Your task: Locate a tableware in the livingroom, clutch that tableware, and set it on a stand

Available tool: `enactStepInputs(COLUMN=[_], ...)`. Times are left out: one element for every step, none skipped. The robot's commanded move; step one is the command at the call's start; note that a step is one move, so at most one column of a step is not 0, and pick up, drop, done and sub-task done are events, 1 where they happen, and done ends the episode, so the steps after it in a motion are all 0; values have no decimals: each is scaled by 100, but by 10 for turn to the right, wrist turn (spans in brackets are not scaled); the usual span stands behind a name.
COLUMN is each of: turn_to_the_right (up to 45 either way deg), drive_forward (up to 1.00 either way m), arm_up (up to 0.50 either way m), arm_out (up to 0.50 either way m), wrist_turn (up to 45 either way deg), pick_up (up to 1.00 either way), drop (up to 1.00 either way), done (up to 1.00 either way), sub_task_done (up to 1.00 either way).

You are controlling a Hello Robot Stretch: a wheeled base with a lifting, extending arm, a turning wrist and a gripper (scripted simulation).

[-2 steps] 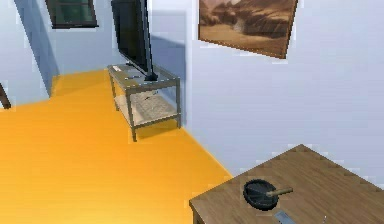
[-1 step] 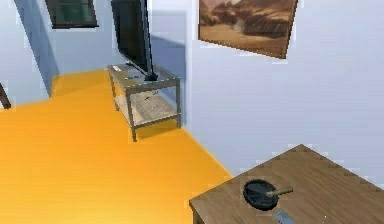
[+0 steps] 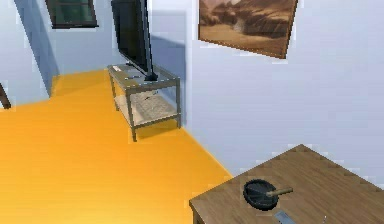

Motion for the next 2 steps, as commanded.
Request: enactStepInputs(turn_to_the_right=[0, 0], drive_forward=[0, 0], arm_up=[0, 0], arm_out=[0, 0], wrist_turn=[450, 450], pick_up=[0, 0], drop=[0, 0], done=[0, 0], sub_task_done=[0, 0])
